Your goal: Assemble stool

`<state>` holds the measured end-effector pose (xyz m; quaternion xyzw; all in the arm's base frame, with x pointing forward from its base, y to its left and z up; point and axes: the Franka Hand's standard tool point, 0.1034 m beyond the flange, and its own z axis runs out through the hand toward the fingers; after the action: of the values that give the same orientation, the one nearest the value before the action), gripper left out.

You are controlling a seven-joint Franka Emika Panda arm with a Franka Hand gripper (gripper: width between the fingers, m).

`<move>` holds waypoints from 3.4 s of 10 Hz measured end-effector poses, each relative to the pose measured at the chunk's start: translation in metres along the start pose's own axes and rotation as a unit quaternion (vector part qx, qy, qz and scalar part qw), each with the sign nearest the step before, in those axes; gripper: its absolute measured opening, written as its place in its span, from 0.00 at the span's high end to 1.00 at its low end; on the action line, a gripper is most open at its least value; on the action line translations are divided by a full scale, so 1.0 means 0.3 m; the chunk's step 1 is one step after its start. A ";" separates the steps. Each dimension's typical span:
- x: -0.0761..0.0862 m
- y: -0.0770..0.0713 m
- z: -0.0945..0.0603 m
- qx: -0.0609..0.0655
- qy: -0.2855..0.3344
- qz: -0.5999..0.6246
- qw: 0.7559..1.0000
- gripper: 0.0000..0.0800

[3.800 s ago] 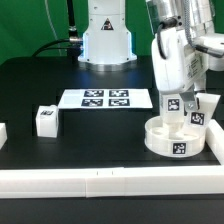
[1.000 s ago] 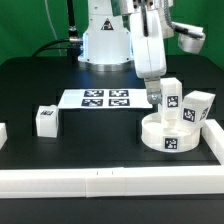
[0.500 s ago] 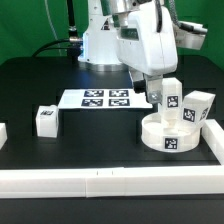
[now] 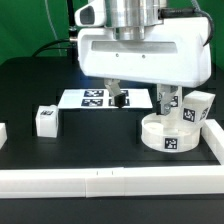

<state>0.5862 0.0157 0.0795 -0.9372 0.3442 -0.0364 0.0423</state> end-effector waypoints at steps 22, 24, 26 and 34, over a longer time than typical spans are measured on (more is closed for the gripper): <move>0.109 0.478 0.073 -0.045 -0.041 -0.286 0.956 0.19; 0.126 0.492 0.068 -0.058 -0.103 -0.282 0.952 0.19; 0.170 0.512 0.066 -0.070 -0.153 -0.278 0.946 0.19; 0.123 0.569 0.132 -0.131 -0.373 -0.240 0.887 0.19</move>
Offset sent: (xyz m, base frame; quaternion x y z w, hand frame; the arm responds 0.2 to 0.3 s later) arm 0.0000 0.0000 0.0000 0.0000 0.0000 -0.1938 0.9810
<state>0.5086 -0.1356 0.0237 -0.9329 0.0689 0.3518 0.0345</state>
